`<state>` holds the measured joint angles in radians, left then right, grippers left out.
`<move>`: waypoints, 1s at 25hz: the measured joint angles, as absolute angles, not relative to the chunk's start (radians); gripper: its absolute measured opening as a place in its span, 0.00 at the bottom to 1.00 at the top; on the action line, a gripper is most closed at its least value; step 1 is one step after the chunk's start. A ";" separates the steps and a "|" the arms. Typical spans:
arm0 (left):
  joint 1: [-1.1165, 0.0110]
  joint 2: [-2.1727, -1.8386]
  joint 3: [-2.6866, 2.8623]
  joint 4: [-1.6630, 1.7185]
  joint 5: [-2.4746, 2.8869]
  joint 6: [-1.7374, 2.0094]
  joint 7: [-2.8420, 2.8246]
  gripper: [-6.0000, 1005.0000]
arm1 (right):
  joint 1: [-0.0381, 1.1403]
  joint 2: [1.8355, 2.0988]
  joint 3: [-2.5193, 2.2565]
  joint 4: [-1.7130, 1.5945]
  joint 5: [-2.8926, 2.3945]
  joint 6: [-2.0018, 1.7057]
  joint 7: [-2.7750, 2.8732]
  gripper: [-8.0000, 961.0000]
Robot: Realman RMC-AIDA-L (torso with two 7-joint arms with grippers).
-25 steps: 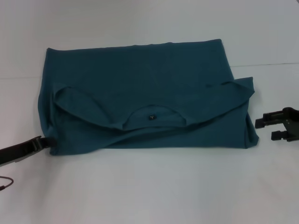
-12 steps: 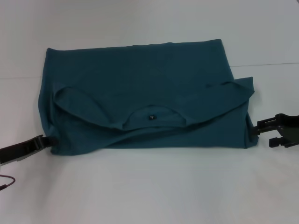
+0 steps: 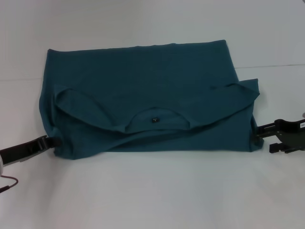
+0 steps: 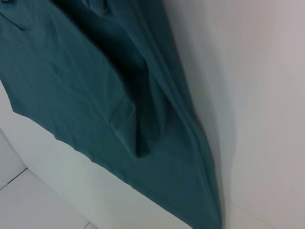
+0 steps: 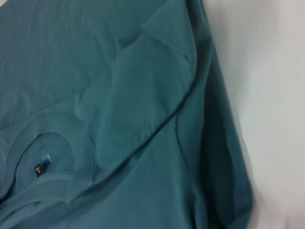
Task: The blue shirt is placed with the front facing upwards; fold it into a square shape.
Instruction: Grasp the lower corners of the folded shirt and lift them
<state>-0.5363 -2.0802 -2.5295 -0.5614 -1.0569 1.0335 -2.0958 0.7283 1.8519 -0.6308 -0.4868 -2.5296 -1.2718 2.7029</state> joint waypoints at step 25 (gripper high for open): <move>-0.554 -2.080 -2.530 -0.548 -1.057 1.017 -2.084 0.05 | 0.774 1.864 -0.687 -0.403 -2.531 -1.160 2.724 0.73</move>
